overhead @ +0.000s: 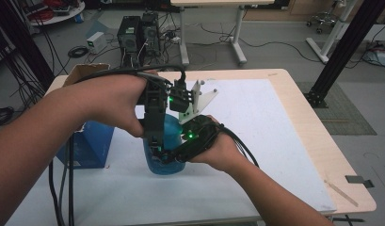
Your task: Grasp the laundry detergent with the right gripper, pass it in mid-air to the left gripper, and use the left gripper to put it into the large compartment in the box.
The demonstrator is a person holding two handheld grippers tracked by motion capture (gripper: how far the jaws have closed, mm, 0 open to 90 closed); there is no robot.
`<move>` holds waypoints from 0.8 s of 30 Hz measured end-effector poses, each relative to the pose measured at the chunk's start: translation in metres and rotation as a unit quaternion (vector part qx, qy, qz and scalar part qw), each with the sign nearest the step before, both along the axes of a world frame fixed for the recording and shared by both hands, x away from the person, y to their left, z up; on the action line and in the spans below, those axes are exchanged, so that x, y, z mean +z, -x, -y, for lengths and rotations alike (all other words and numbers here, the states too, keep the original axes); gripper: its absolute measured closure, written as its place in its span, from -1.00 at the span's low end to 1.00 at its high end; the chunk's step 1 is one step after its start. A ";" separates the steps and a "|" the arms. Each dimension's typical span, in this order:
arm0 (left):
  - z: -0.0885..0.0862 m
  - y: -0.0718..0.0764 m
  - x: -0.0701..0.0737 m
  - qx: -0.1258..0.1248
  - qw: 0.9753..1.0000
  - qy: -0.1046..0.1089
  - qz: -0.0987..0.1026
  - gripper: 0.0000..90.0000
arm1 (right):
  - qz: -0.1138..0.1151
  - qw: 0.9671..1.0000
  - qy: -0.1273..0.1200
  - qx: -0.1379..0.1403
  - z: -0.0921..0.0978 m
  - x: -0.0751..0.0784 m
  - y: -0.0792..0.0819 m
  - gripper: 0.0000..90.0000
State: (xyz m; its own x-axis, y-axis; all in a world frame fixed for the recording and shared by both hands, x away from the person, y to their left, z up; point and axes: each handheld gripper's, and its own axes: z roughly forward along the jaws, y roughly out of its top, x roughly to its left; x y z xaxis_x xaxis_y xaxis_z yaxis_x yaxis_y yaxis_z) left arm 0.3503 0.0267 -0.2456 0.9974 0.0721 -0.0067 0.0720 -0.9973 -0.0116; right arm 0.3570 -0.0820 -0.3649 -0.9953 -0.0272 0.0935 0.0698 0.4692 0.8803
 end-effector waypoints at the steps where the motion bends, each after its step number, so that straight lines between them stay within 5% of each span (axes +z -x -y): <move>1: 0.000 -0.001 0.000 -0.004 1.000 -0.002 0.001 -0.84 | 0.000 1.000 0.000 0.000 0.000 0.000 0.000 0.03; 24: 0.004 -0.003 0.000 0.008 1.000 -0.005 0.001 -0.62 | 0.001 1.000 -0.005 -0.005 0.001 0.000 -0.002 0.03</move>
State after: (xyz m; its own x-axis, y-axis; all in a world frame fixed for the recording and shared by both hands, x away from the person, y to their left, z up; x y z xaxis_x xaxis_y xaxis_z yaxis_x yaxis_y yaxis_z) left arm 0.3529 0.0231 -0.2460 0.9962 0.0871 -0.0035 0.0870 -0.9960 -0.0222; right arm 0.3590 -0.0832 -0.3645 -0.9956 -0.0188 0.0921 0.0732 0.4592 0.8853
